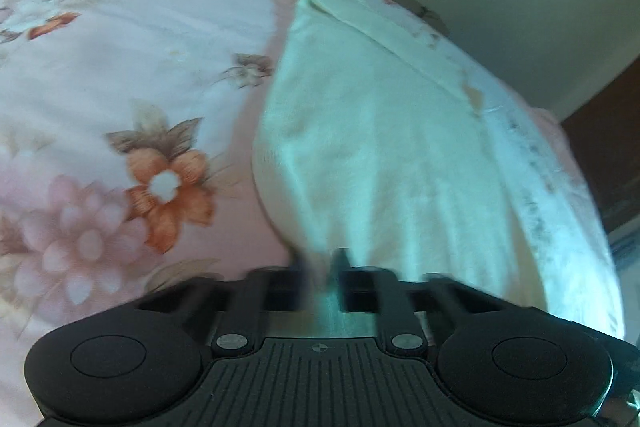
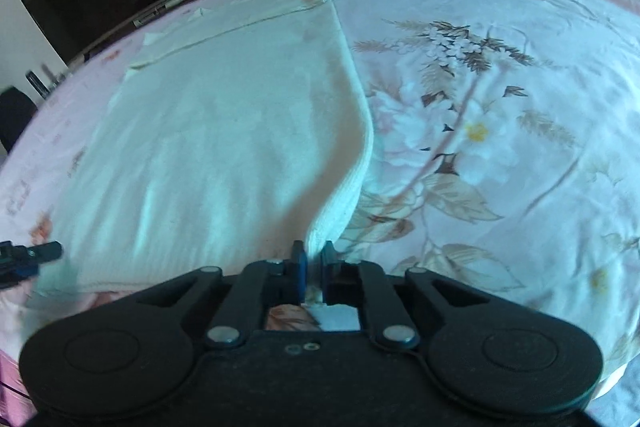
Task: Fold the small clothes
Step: 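Grasp the sweater side edge with the right tool, fold inward, release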
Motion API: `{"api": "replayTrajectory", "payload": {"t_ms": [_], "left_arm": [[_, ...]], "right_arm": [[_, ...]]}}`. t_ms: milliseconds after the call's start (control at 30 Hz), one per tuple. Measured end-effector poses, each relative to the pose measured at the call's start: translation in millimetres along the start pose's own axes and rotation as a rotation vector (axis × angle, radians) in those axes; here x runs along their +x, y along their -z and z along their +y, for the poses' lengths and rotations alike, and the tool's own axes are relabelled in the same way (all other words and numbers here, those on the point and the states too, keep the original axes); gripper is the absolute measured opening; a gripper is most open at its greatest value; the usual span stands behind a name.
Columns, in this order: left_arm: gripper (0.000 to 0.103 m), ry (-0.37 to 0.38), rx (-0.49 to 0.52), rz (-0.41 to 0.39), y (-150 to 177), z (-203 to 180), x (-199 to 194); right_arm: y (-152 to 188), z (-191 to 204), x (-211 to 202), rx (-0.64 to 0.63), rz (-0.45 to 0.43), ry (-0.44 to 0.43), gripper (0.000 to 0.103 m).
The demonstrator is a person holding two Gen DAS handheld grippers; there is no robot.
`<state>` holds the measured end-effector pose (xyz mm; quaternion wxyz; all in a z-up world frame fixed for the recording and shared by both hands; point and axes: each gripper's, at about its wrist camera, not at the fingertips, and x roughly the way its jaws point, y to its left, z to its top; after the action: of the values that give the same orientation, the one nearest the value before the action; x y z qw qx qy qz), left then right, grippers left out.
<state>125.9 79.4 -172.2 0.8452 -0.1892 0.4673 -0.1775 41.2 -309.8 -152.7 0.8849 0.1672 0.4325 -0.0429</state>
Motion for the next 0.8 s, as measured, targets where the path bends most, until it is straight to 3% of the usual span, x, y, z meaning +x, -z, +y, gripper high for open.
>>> {"api": "replayTrajectory", "payload": {"t_ms": [100, 233, 367, 467, 567, 700, 733, 767, 800], "left_arm": [[0.011, 0.043, 0.074, -0.048, -11, -19, -3], [0.011, 0.081, 0.085, -0.108, -38, -34, -2], [0.011, 0.084, 0.075, -0.203, -80, -46, 6], [0.011, 0.063, 0.087, -0.229, -120, -52, 25], [0.011, 0.001, 0.155, -0.145, -148, -58, 52], [0.012, -0.076, 0.189, 0.005, -142, -55, 61], [0.032, -0.095, 0.165, 0.04, -136, -50, 62], [0.075, -0.1, 0.118, 0.077, -130, -43, 63], [0.096, -0.109, 0.079, 0.09, -124, -36, 62]], "right_arm": [[-7, 7, -11, 0.011, -0.045, -0.05, 0.007], [-28, 14, -17, 0.02, -0.103, -0.099, 0.007], [-59, 14, -18, 0.043, -0.172, -0.149, 0.007], [-93, 13, -3, 0.051, -0.212, -0.173, 0.007], [-126, 11, 23, 0.034, -0.207, -0.172, 0.007], [-135, 12, 43, -0.021, -0.141, -0.15, 0.007], [-130, 14, 44, -0.044, -0.126, -0.134, 0.007], [-123, 12, 45, -0.049, -0.105, -0.122, 0.007], [-114, 11, 45, -0.044, -0.085, -0.115, 0.007]]}}
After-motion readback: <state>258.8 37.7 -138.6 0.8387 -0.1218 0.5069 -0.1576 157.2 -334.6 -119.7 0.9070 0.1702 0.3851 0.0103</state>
